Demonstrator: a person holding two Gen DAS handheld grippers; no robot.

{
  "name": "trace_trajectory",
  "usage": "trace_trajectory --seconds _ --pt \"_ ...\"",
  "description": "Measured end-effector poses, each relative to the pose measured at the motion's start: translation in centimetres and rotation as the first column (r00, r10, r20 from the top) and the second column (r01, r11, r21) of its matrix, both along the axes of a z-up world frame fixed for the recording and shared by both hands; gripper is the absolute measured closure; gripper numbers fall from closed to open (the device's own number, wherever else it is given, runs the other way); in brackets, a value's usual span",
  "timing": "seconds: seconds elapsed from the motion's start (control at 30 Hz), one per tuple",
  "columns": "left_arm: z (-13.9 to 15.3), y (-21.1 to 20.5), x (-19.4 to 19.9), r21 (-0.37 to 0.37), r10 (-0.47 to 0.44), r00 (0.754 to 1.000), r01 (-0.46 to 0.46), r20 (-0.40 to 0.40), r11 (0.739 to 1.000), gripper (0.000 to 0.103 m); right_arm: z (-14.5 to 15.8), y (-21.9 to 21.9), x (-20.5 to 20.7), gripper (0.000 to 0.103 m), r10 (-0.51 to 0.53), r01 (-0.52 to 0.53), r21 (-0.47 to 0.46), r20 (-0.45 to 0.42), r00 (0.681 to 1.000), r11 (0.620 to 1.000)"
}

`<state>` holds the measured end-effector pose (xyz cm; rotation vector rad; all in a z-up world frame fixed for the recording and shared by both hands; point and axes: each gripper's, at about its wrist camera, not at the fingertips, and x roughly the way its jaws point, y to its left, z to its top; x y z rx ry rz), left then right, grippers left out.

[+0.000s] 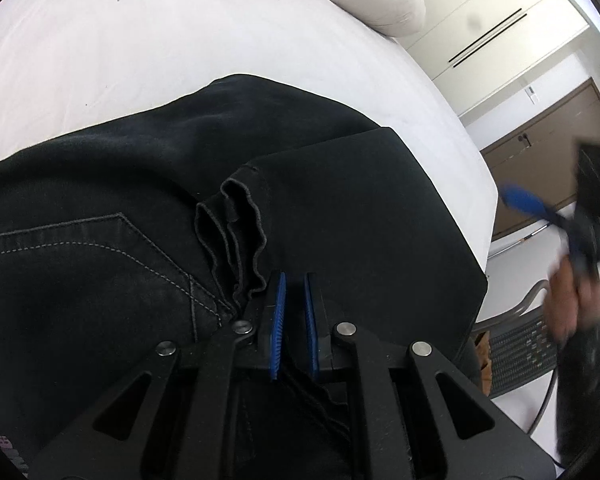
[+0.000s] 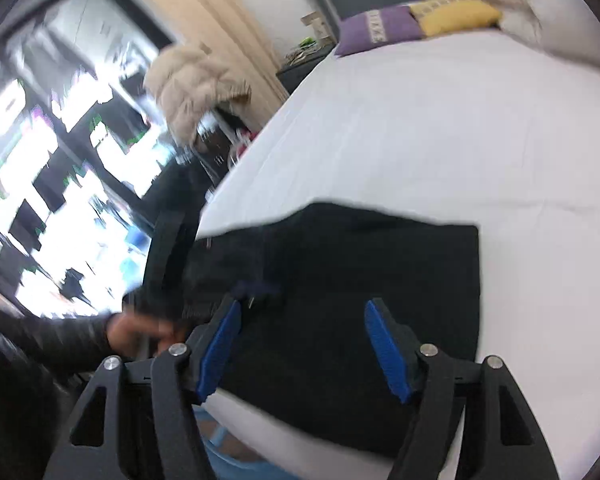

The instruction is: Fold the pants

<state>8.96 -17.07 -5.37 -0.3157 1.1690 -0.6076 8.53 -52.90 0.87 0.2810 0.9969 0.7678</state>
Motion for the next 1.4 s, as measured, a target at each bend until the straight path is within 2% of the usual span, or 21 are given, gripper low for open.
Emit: trace_trajectory --seconds 0.03,0.17,0.2,0.3,0.33,0.37,0.43,0.53,0.6,0.83,0.93,0.97,1.03,1.07,1.13,1.23,1.3,1.33,1.37,1.4 --pt "0.1 -0.1 -0.1 -0.001 -0.001 1.000 0.001 -0.001 1.000 0.094 -1.0 -1.1 2.6 0.036 0.003 0.001 0.061 -0.060 0.998 0.998" --pt "0.3 -0.6 -0.1 -0.021 -0.001 1.000 0.001 -0.004 1.000 0.094 -4.3 -1.5 8.0 0.039 0.026 -0.007 0.112 -0.165 0.986 0.994" --pt "-0.1 -0.8 -0.1 -0.025 -0.001 1.000 0.001 -0.005 1.000 0.094 -5.3 -1.5 8.5 0.039 0.031 -0.010 0.113 -0.182 0.983 0.994" --pt "-0.5 -0.7 0.5 -0.040 0.002 1.000 -0.002 -0.016 0.999 0.094 -9.6 -1.4 10.1 0.040 0.038 -0.014 0.081 -0.308 0.951 0.997" --pt "-0.6 -0.3 0.6 -0.042 0.000 1.000 -0.001 -0.017 0.999 0.094 -11.3 -1.5 10.0 0.044 0.041 -0.019 0.067 -0.350 0.936 0.998" --pt "-0.6 -0.3 0.7 -0.043 -0.001 1.000 0.000 -0.017 0.999 0.094 -11.6 -1.3 9.4 0.044 0.048 -0.020 0.081 -0.352 0.935 0.996" --pt "-0.6 -0.3 0.9 -0.043 -0.001 1.000 0.000 -0.012 0.999 0.094 -11.7 -2.4 7.9 0.043 0.063 -0.005 0.165 -0.347 0.936 0.986" --pt "-0.9 -0.5 0.8 -0.038 -0.001 1.000 0.001 -0.001 0.999 0.094 -11.4 -3.2 4.6 0.043 0.118 -0.045 0.214 -0.345 0.931 0.976" --pt "-1.0 -0.4 0.9 -0.039 0.000 1.000 0.000 0.003 0.999 0.094 -11.3 -3.5 2.2 0.038 0.152 -0.067 0.244 -0.347 0.925 0.967" --pt "-0.8 -0.4 0.4 -0.042 0.003 1.000 -0.003 0.008 0.999 0.094 -9.9 -4.0 -4.6 0.034 0.167 -0.099 0.204 -0.349 0.922 0.974" --pt "-0.1 -0.2 0.3 -0.031 0.006 1.000 -0.006 0.019 1.000 0.094 -7.9 -4.0 -5.5 0.033 0.127 -0.083 0.152 -0.314 0.941 0.985" --pt "0.2 -0.2 -0.1 -0.023 0.009 1.000 -0.008 0.029 1.000 0.094 -6.8 -4.4 -5.2 0.033 0.117 -0.071 0.169 -0.277 0.954 0.983" --pt "1.0 0.3 -0.7 0.003 0.021 0.998 -0.022 0.057 1.000 0.094 -4.3 -4.5 -4.0 0.032 0.100 -0.050 0.263 -0.178 0.979 0.964" --pt "1.2 0.6 -1.0 0.013 0.033 0.998 -0.034 0.060 0.999 0.094 -3.1 -4.1 -3.4 0.028 0.086 -0.042 0.303 -0.134 0.987 0.952" --pt "2.0 2.0 -1.5 0.002 0.082 0.995 -0.082 0.062 0.997 0.094 -2.7 -2.9 -1.5 0.021 0.057 -0.013 0.327 -0.124 0.991 0.945" --pt "3.9 4.3 -2.2 -0.033 0.153 0.985 -0.151 0.083 0.988 0.094 -5.2 -0.2 0.7 0.021 0.028 0.027 0.277 -0.193 0.981 0.960" --pt "5.7 6.1 -3.2 -0.024 0.193 0.974 -0.191 0.117 0.981 0.094 -8.5 1.7 1.8 0.021 -0.026 0.077 0.165 -0.291 0.956 0.983" --pt "6.3 6.8 -3.6 -0.021 0.210 0.970 -0.209 0.125 0.978 0.094 -10.7 2.5 2.1 0.030 -0.072 0.108 0.087 -0.346 0.935 0.990" --pt "7.0 7.9 -4.3 -0.016 0.238 0.962 -0.238 0.132 0.971 0.094 -11.3 3.0 2.0 0.034 -0.104 0.128 0.053 -0.323 0.941 0.990" --pt "7.7 9.4 -5.2 -0.014 0.276 0.952 -0.277 0.133 0.961 0.094 -11.0 3.1 1.6 0.034 -0.118 0.138 0.056 -0.270 0.956 0.989"
